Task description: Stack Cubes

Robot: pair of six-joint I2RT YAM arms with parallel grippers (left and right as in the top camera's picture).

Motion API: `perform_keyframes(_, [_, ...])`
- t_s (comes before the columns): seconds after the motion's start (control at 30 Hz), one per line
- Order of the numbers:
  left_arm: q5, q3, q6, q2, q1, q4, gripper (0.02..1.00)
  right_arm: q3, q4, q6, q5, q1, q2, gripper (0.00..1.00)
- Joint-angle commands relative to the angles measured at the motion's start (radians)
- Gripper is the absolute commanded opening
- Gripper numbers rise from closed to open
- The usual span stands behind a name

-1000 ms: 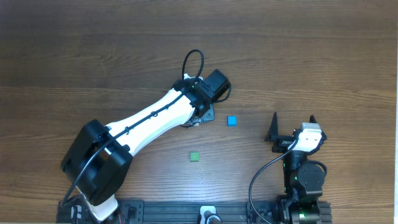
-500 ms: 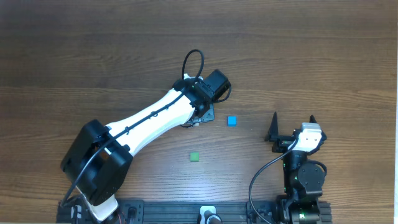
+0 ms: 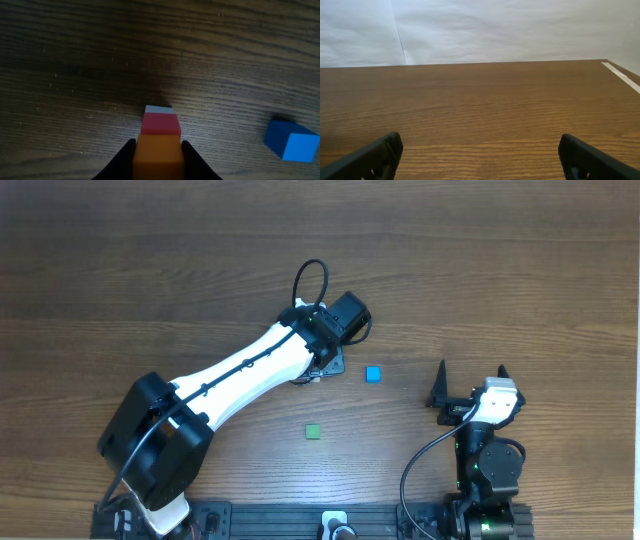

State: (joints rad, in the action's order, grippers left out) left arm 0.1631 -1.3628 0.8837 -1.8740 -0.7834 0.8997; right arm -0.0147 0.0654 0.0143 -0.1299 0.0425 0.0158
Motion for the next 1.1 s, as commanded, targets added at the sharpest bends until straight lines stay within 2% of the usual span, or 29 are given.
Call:
perform_keyframes(0.03, [0.022, 0.006, 0.015, 0.017, 0.002, 0.002, 0.145, 0.009, -0.002, -0.005, 0.009, 0.0, -0.009, 0.993])
perform_keyframes(0.77, [0.029, 0.006, 0.015, 0.017, 0.002, -0.003, 0.18, 0.009, -0.002, -0.005, 0.009, 0.0, -0.009, 0.993])
perform_keyframes(1.0, [0.029, 0.006, 0.015, 0.017, 0.002, -0.003, 0.281, 0.009, -0.002, -0.005, 0.009, 0.0, -0.009, 0.993])
perform_keyframes(1.1, [0.029, 0.006, 0.015, 0.017, 0.002, -0.003, 0.294, 0.009, -0.002, -0.005, 0.009, 0.0, -0.009, 0.991])
